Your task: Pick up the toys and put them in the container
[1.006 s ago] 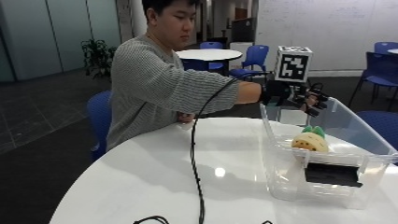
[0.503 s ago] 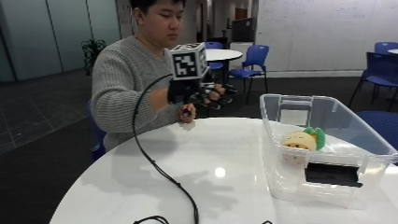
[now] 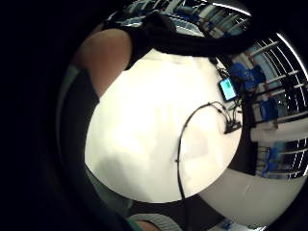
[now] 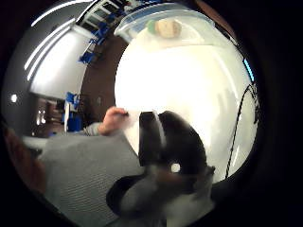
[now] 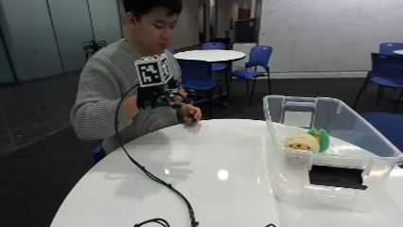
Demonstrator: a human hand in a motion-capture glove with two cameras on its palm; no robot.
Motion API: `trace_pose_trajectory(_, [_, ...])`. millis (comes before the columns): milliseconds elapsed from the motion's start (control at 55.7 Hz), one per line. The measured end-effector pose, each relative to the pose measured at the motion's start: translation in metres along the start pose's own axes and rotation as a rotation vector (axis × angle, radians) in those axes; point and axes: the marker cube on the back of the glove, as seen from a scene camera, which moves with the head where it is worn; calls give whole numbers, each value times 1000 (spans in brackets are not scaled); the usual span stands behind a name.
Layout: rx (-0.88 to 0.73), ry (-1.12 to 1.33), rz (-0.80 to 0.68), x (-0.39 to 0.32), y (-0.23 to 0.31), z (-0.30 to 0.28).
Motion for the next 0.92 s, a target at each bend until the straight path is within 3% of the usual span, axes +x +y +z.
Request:
trace_pose_trajectory(144, [28,23,-44,-48,61,25])
trace_pose_trajectory(269, [31,-102,-13,-77,94,52])
trace_pose_trajectory(916, [5,-51,84,-78,112,89])
